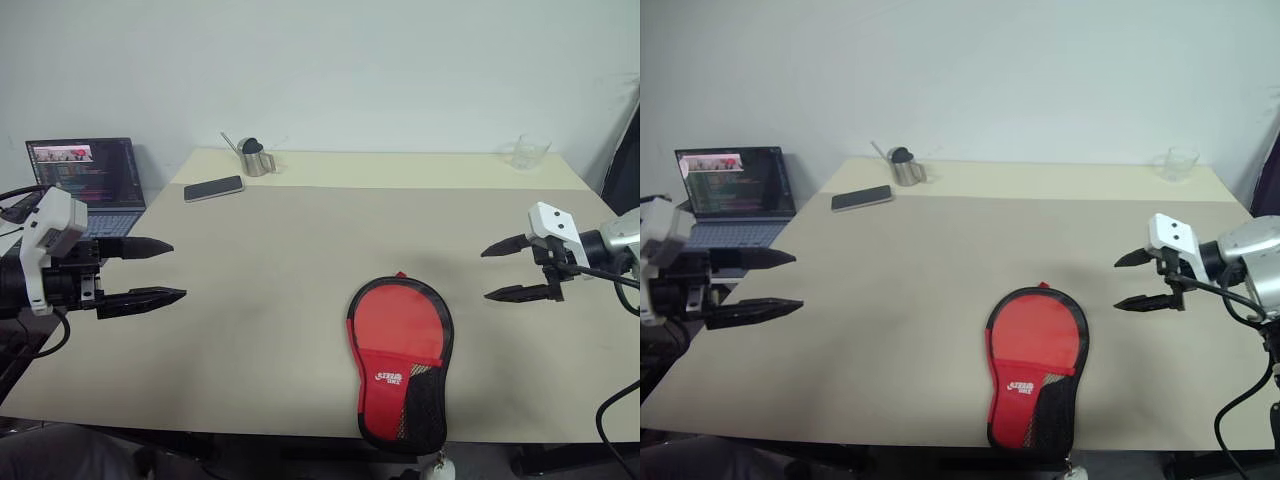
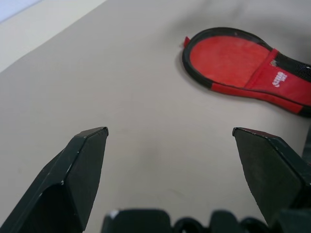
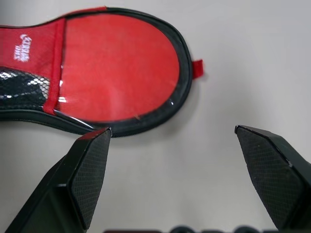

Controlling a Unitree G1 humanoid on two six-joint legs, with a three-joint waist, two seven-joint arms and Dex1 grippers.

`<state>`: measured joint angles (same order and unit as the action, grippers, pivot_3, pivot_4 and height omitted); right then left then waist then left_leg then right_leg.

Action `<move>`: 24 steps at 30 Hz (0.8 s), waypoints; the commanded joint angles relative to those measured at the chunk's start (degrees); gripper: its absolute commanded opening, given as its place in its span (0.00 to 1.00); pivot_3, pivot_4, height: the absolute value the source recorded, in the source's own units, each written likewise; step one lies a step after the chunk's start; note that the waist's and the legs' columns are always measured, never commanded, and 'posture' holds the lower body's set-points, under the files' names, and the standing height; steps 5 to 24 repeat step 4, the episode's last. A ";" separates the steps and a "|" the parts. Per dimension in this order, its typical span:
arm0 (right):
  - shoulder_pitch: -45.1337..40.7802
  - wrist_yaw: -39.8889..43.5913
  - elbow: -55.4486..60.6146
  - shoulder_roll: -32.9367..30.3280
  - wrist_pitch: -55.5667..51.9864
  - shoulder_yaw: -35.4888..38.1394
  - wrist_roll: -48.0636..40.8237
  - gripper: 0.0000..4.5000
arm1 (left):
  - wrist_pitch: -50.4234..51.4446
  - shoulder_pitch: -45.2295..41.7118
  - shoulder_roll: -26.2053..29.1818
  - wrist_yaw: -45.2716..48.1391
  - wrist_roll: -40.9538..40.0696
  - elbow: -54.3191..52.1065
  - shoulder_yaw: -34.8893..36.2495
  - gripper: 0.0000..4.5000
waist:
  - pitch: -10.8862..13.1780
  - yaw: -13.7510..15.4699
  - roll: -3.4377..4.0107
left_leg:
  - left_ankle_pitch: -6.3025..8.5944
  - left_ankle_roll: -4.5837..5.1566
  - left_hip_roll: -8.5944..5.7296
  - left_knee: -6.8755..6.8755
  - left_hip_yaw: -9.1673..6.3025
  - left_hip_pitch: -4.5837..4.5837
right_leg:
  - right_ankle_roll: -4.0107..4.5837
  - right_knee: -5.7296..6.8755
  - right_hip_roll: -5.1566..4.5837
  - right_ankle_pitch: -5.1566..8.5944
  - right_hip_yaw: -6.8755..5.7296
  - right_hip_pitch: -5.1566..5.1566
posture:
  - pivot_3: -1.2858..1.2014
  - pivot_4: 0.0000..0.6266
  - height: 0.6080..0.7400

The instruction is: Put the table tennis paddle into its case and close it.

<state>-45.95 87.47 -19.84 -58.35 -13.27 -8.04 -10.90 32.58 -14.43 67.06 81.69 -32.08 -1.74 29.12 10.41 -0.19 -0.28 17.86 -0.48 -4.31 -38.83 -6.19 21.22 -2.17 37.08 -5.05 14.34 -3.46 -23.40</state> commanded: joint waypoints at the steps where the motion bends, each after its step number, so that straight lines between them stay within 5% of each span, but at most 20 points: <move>1: -1.16 2.83 2.89 0.15 -0.58 0.86 -1.62 1.00 | 1.49 0.64 1.02 -1.20 -2.27 -2.35 4.10 1.00 | 0.00 0.00 0.00 | 0.00 0.00 0.00 0.00 0.01 0.00 | 0.00 0.00 0.00 0.00 0.01 0.00 | 0.52 0.24 1.00; 24: -2.15 1.86 3.00 1.29 -0.21 0.87 -1.25 1.00 | 1.14 0.91 1.16 -1.97 -2.43 -2.22 4.29 1.00 | 0.00 -0.01 0.00 | 0.00 0.00 0.00 0.00 0.00 -0.01 | 0.00 0.02 0.00 0.00 0.01 0.00 | 0.52 0.24 1.00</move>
